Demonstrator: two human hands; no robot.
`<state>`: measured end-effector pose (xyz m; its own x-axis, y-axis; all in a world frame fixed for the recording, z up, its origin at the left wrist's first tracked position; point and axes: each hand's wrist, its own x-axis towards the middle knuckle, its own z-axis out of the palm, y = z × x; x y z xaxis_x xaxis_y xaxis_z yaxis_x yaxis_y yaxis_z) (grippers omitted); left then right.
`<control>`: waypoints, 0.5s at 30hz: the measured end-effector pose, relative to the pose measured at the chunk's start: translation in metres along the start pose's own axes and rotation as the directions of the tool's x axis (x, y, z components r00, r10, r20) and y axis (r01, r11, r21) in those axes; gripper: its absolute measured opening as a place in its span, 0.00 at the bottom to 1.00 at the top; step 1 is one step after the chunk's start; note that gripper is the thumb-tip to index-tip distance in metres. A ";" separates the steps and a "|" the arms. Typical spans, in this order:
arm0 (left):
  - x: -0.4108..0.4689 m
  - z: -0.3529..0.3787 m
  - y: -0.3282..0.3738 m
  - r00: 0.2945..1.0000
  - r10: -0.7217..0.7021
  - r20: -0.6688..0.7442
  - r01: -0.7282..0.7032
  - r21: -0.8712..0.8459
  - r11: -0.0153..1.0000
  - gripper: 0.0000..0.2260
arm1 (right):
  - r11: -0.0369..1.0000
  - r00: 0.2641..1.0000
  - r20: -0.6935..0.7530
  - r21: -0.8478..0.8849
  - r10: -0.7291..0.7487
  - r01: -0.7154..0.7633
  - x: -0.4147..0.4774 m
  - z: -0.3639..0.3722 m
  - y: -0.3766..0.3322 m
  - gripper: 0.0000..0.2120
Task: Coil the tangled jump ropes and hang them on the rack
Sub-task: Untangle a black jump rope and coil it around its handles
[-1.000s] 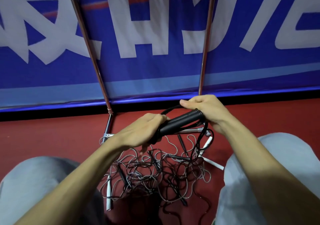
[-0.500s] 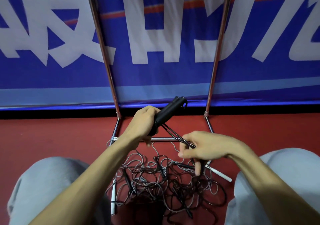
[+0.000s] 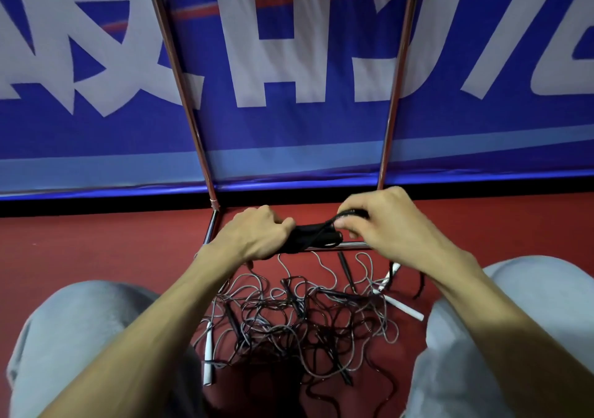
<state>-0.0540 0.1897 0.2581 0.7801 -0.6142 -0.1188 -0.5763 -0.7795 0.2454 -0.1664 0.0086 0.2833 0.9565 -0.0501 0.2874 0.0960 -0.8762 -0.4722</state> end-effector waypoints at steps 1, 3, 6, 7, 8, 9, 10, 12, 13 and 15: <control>0.000 -0.001 0.001 1.000 0.030 0.006 -0.030 0.005 1.000 0.23 | 0.999 0.995 -0.088 -0.003 0.035 -0.036 0.002 0.002 0.003 0.04; -0.003 -0.003 0.004 0.997 0.070 0.013 -0.069 -0.028 0.997 0.24 | 0.995 0.979 -0.179 0.015 0.096 -0.094 0.004 0.004 0.007 0.07; -0.013 -0.005 0.010 0.993 0.112 0.049 -0.105 -0.121 0.987 0.23 | 0.989 0.967 -0.209 -0.012 0.143 -0.148 0.004 0.012 0.006 0.10; -0.017 -0.005 0.013 0.990 0.129 0.047 -0.121 -0.149 0.981 0.24 | 0.984 0.968 -0.189 -0.026 0.166 -0.174 0.005 0.016 0.006 0.12; -0.019 -0.005 0.015 0.990 0.138 0.035 -0.130 -0.182 0.975 0.25 | 0.979 0.968 -0.146 -0.011 0.202 -0.205 0.006 0.019 0.007 0.13; -0.020 -0.006 0.015 0.990 0.140 0.009 -0.134 -0.225 0.965 0.26 | 0.972 0.968 -0.085 0.048 0.235 -0.232 0.008 0.023 0.007 0.14; -0.020 -0.007 0.014 0.991 0.135 -0.021 -0.136 -0.263 0.955 0.26 | 0.957 0.966 -0.013 0.142 0.257 -0.252 0.010 0.025 0.009 0.14; -0.019 -0.008 0.011 0.989 0.132 -0.060 -0.144 -0.306 0.941 0.25 | 0.878 0.951 0.142 0.367 0.274 -0.307 0.011 0.028 0.007 0.13; -0.019 -0.007 0.011 0.989 0.133 -0.068 -0.148 -0.326 0.934 0.25 | 0.803 0.935 0.219 0.481 0.280 -0.353 0.011 0.028 0.005 0.12; -0.019 -0.005 0.012 0.987 0.132 -0.088 -0.155 -0.365 0.918 0.24 | 0.627 0.899 0.334 0.645 0.284 -0.438 0.008 0.026 0.000 0.11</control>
<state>-0.0746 0.1932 0.2680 0.7158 -0.6983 0.0001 -0.5614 -0.5755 0.5947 -0.1514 0.0204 0.2637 0.9790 -0.1335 -0.1541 -0.1807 -0.2185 -0.9590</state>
